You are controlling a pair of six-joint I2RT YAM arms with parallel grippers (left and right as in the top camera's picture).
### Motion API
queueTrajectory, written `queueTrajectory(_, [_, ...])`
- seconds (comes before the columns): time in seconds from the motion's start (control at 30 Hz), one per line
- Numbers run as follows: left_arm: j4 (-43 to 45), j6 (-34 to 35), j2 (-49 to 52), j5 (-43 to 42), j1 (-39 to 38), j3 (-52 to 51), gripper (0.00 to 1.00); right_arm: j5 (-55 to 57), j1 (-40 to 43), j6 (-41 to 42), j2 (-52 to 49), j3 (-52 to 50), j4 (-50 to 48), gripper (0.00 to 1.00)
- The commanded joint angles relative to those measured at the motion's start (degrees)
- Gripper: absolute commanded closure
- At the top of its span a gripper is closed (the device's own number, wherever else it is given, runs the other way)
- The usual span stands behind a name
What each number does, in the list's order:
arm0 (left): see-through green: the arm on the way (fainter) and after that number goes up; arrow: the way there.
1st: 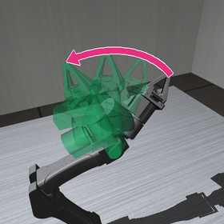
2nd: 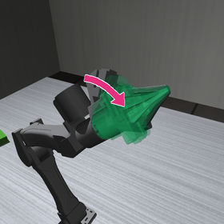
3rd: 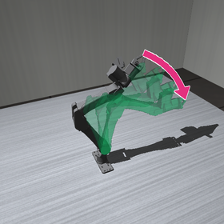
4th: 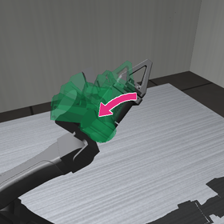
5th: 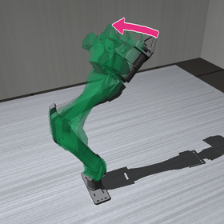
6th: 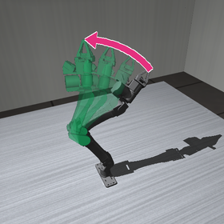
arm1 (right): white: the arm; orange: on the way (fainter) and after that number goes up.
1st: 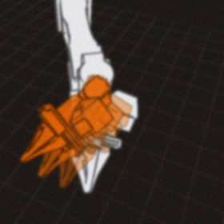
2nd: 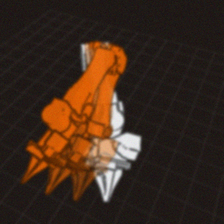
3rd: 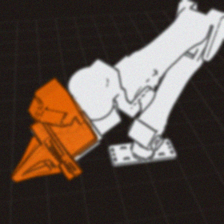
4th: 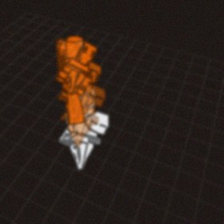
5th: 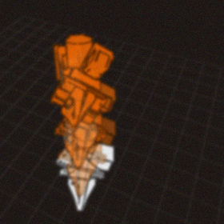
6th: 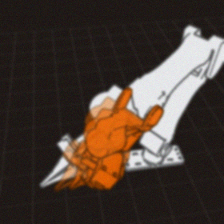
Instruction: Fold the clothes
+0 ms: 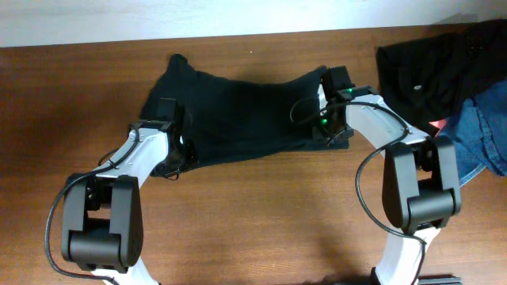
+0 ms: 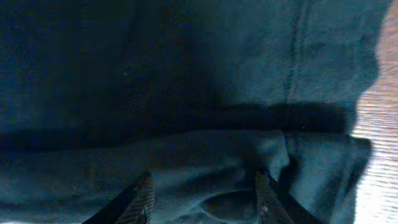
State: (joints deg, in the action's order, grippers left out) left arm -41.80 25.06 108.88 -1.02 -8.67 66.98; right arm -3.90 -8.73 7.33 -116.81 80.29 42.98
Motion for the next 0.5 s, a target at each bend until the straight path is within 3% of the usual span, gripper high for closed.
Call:
queueTrajectory(0.0, [-0.2,-0.7,1.1,1.0,-0.2,-0.4,0.99,1.1,-0.3,0.0,-1.2,-0.6,-0.3,0.58])
queueTrajectory(0.1, [0.0,-0.7,1.1,1.0,-0.2,-0.4,0.99,1.1,-0.3,0.0,-1.2,-0.6,-0.4,0.81])
queueTrajectory(0.17, [0.0,-0.7,1.1,1.0,-0.2,-0.4,0.99,1.1,-0.3,0.0,-1.2,-0.6,-0.3,0.88])
queueTrajectory(0.47, [0.0,-0.7,1.1,1.0,-0.2,-0.4,0.99,1.2,-0.3,0.0,-1.2,0.3,-0.2,0.96])
